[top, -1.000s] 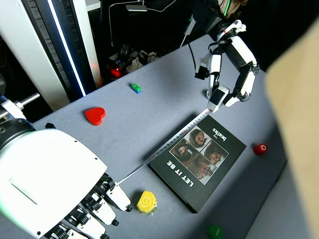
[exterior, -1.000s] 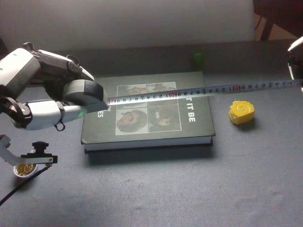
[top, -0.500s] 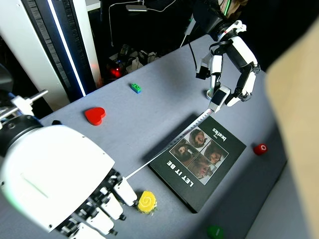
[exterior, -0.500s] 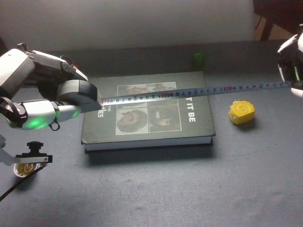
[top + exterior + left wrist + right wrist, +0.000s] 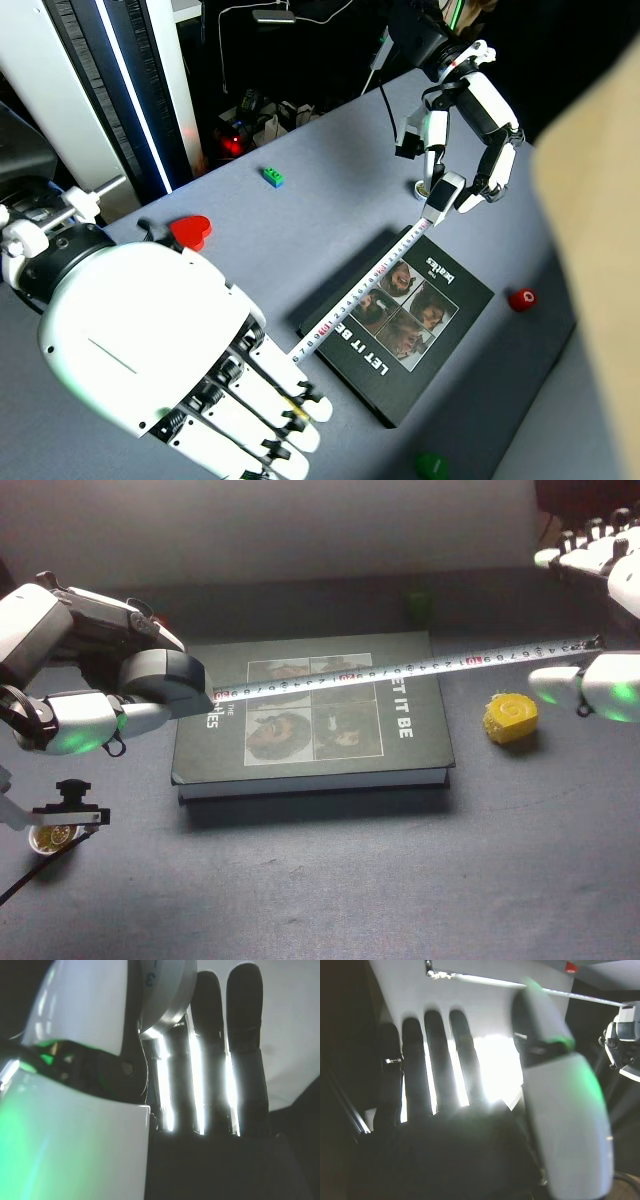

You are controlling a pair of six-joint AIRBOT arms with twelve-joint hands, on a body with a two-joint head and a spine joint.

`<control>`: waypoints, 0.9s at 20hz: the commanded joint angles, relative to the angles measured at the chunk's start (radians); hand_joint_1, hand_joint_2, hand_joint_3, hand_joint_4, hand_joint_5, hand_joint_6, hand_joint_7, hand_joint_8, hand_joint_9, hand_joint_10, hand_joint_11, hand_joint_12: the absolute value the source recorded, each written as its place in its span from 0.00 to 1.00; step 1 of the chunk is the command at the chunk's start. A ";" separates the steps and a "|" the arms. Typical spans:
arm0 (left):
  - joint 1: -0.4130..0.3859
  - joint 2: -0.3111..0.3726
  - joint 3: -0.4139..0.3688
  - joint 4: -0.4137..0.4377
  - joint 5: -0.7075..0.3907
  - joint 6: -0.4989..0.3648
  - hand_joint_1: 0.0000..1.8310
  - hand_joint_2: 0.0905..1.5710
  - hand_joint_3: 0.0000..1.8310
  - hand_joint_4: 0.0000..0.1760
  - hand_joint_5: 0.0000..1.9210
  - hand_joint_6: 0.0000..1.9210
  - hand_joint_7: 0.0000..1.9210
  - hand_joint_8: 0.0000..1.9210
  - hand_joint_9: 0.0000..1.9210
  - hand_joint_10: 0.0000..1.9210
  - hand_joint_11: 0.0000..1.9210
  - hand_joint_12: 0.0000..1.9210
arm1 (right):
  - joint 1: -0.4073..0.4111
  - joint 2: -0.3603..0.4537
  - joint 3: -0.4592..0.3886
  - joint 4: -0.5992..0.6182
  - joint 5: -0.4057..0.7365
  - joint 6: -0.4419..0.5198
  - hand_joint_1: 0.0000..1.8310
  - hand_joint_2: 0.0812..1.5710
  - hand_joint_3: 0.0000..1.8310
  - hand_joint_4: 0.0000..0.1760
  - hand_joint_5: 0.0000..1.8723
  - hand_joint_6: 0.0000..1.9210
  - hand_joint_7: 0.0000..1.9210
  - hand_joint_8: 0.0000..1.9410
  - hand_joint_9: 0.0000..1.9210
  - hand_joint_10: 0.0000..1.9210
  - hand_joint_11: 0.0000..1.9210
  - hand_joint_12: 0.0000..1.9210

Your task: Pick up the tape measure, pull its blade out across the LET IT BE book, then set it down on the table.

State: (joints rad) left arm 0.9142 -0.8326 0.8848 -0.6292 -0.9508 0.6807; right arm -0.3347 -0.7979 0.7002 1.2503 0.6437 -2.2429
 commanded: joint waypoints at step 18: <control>-0.108 -0.030 0.208 0.106 0.124 -0.054 0.76 0.66 0.00 0.00 0.59 0.29 0.61 0.38 0.47 0.64 0.42 0.59 | 0.053 0.017 -0.199 -0.314 0.081 0.026 0.00 0.62 0.00 0.00 0.00 0.00 0.00 0.00 0.00 0.00 0.00 0.14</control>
State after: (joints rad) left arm 0.8185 -0.8646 1.0924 -0.5312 -0.7136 0.6395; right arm -0.2932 -0.7864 0.5037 0.9890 0.6483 -2.2219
